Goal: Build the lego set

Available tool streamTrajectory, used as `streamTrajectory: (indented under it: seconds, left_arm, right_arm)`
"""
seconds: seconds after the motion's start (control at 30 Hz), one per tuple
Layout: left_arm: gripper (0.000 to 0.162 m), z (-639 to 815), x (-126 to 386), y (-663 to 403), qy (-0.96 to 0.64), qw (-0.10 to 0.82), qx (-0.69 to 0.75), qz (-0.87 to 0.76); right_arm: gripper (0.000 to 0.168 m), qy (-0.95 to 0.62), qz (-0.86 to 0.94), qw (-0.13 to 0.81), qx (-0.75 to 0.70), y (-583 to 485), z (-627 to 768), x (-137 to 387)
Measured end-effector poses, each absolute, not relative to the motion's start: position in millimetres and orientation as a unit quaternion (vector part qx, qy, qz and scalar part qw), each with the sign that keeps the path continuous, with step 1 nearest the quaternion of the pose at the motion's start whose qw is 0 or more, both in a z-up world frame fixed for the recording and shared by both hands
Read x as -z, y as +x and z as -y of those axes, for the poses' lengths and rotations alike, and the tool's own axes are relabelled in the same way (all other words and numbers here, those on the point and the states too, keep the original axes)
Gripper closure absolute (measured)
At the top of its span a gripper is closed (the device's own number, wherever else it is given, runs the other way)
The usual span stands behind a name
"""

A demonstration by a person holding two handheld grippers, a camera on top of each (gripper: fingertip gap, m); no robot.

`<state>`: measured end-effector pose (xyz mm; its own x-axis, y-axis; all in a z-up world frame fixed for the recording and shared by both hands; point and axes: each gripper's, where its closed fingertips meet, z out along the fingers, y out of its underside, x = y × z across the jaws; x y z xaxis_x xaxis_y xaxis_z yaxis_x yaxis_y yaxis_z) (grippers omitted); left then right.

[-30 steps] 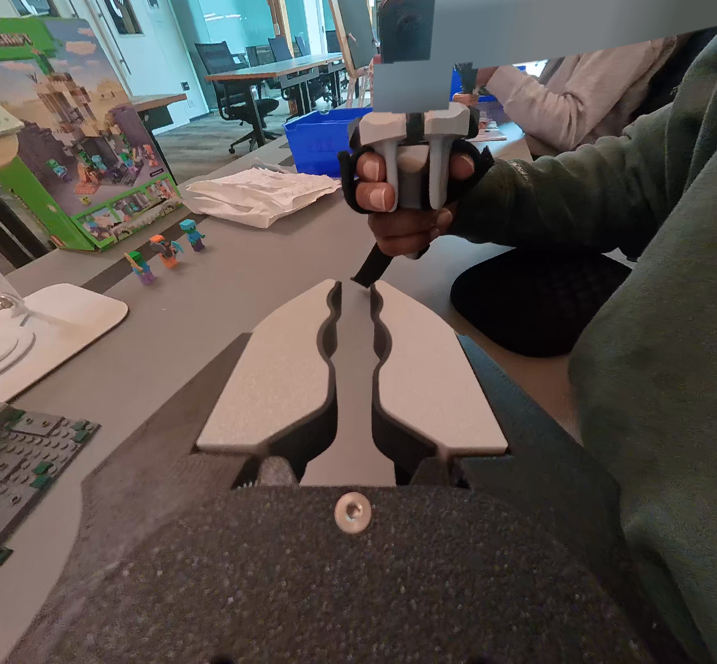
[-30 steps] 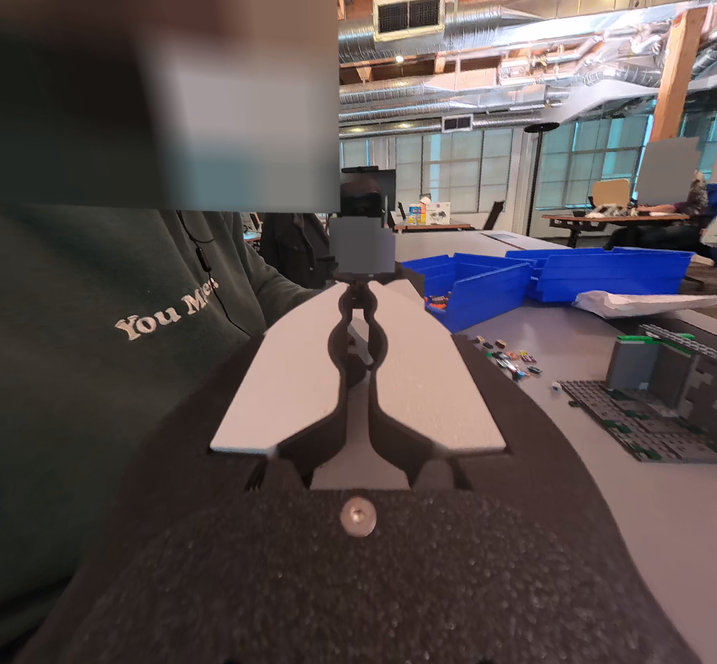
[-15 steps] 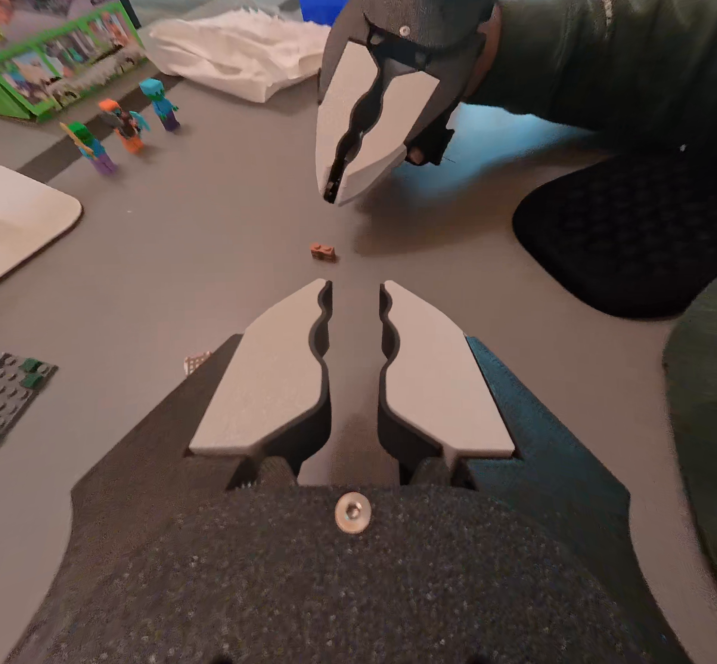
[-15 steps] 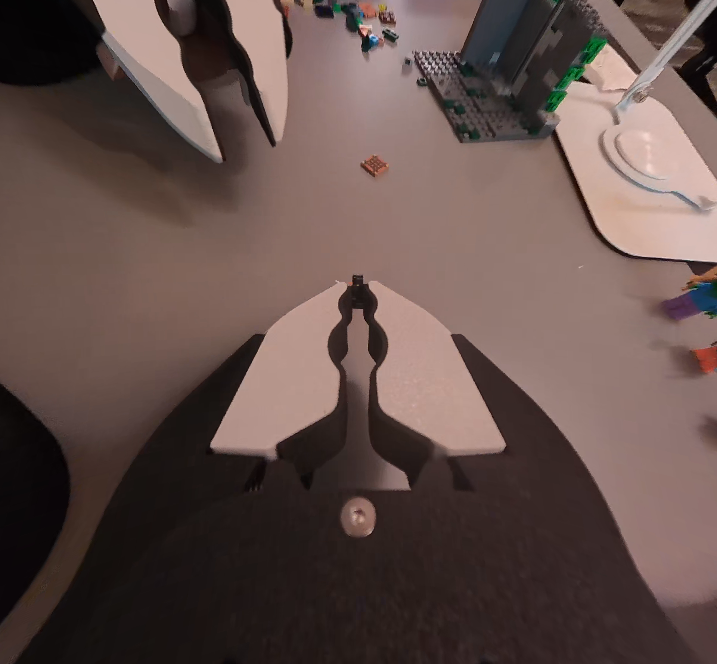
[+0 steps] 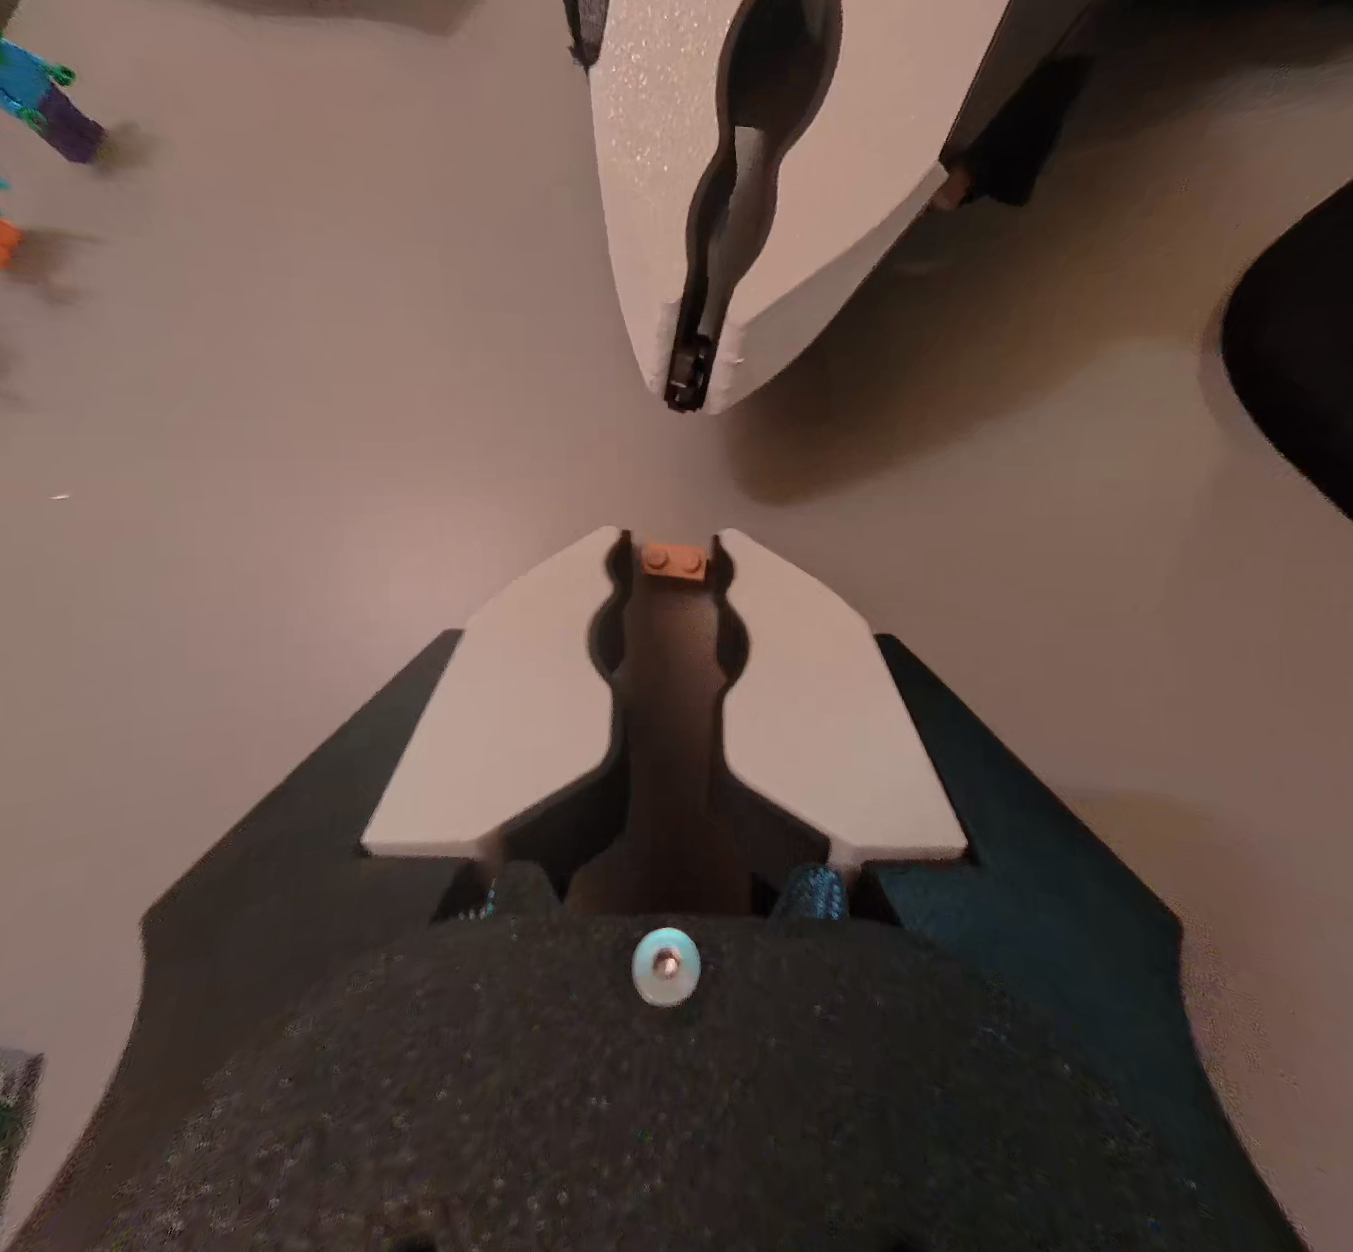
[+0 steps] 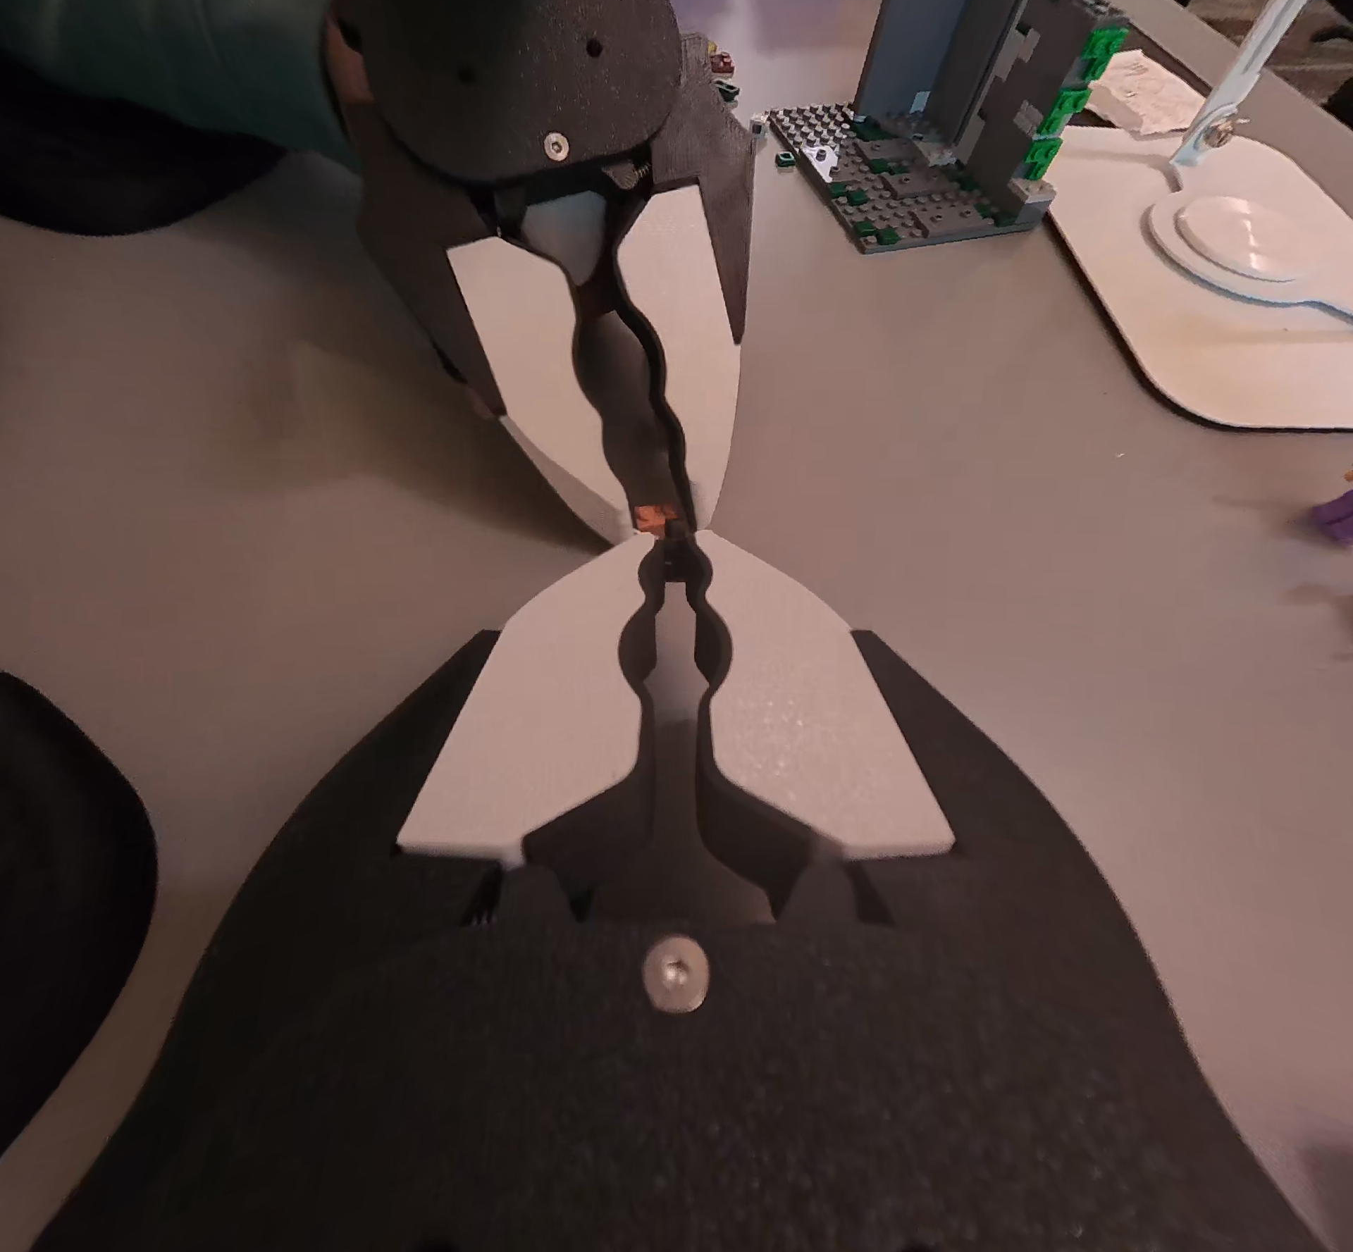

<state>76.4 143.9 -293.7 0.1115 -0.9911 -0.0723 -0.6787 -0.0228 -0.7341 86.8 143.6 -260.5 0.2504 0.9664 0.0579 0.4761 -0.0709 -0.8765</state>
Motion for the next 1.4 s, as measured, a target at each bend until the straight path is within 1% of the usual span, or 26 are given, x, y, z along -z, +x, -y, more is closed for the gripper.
streamTrajectory:
  seconds: [0.03,0.17,0.33,0.47,0.63,0.87,0.93,1.13,1.27,1.4]
  left_arm:
    - [0.145,-145.4,293.6,77.2,-0.670,0.329,0.235,-0.623]
    - [0.146,-143.4,287.3,72.0,-0.648,0.364,0.207,-0.636]
    - [0.146,-135.0,255.2,49.4,-0.623,0.433,0.211,-0.617]
    - [0.146,-126.3,228.6,27.2,-0.618,0.481,0.223,-0.581]
    - [0.146,-111.8,207.4,8.3,-0.610,0.509,0.230,-0.562]
    - [0.146,-92.2,195.2,-8.4,-0.594,0.511,0.241,-0.572]
    - [0.146,-85.8,197.5,-13.6,-0.594,0.495,0.248,-0.583]
    - [0.146,-76.3,204.2,-28.1,-0.604,0.461,0.252,-0.599]
    - [0.146,-75.5,207.7,-34.7,-0.613,0.450,0.244,-0.602]
    - [0.146,-75.5,209.3,-37.0,-0.615,0.447,0.245,-0.601]
  right_arm:
    - [0.164,-0.674,0.530,0.416,-0.303,86.7,-143.5,259.6]
    - [0.164,-0.702,0.472,0.397,-0.357,83.3,-145.9,251.8]
    - [0.164,-0.741,0.346,0.324,-0.476,65.7,-142.8,238.8]
    - [0.164,-0.726,0.277,0.282,-0.563,46.5,-135.7,222.3]
    - [0.164,-0.703,0.218,0.230,-0.636,23.7,-124.0,206.4]
    - [0.159,-0.687,0.137,0.165,-0.694,-8.3,-97.3,205.2]
    - [0.157,-0.681,0.119,0.153,-0.706,-16.0,-90.4,206.0]
    - [0.151,-0.676,0.094,0.130,-0.719,-34.8,-79.7,209.9]
    - [0.144,-0.676,0.088,0.117,-0.722,-44.6,-76.9,212.5]
    - [0.142,-0.668,0.089,0.105,-0.731,-50.6,-75.2,210.5]
